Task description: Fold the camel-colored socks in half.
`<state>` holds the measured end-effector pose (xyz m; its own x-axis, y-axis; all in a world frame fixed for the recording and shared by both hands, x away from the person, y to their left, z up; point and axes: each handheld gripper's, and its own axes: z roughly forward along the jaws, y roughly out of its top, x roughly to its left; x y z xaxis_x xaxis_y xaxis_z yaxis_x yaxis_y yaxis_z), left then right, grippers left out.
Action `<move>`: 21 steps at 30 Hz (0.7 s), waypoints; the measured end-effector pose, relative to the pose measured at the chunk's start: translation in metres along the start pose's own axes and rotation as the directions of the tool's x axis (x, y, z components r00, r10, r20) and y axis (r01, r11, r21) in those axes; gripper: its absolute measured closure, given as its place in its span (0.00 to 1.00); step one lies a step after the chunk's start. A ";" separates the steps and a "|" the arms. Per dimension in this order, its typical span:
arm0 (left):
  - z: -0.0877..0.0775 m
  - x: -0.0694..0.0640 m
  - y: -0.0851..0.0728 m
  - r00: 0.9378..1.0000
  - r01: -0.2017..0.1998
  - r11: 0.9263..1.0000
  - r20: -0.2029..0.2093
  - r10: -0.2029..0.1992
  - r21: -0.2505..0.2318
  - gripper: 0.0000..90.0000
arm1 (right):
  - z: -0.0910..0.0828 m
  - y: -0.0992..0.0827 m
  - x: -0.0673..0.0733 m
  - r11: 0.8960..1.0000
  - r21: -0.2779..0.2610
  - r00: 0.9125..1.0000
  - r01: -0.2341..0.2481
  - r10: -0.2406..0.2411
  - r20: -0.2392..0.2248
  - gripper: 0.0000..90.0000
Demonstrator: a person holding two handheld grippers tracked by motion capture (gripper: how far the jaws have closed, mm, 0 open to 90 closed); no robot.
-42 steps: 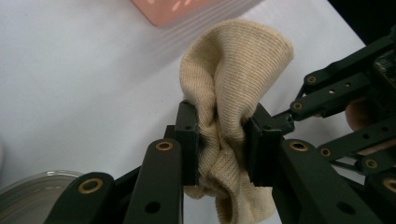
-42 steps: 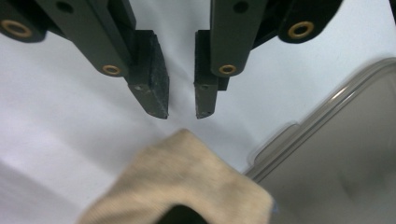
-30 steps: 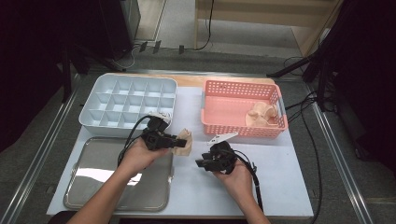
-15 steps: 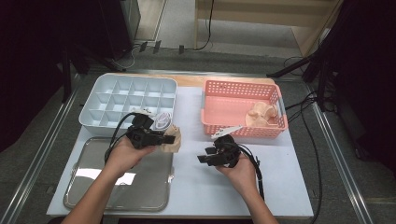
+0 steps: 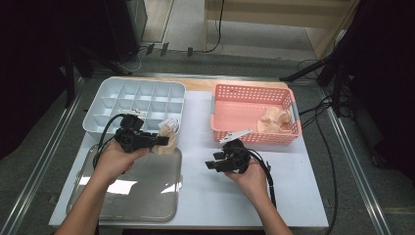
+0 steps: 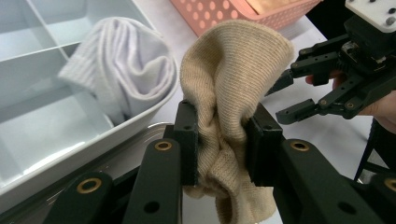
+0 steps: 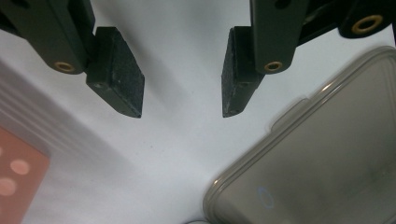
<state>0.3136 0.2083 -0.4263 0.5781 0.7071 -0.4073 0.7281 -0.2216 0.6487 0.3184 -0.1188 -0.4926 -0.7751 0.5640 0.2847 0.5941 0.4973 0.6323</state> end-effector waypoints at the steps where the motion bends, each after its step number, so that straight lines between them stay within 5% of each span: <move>1: -0.002 0.001 0.000 1.000 0.002 1.000 -0.002 -0.002 -0.003 0.79 | 0.000 0.000 0.000 1.000 -0.002 1.000 0.000 0.000 -0.001 0.56; 21: -0.025 0.021 0.000 0.998 0.041 0.999 -0.040 -0.043 -0.031 0.79 | -0.037 -0.007 -0.008 1.000 -0.028 0.998 0.003 -0.001 0.059 0.56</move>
<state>0.3164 0.2395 -0.4187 0.5313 0.7422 -0.4085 0.7395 -0.1710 0.6511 0.3128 -0.1511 -0.4726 -0.7616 0.6015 0.2410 0.5858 0.4802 0.6528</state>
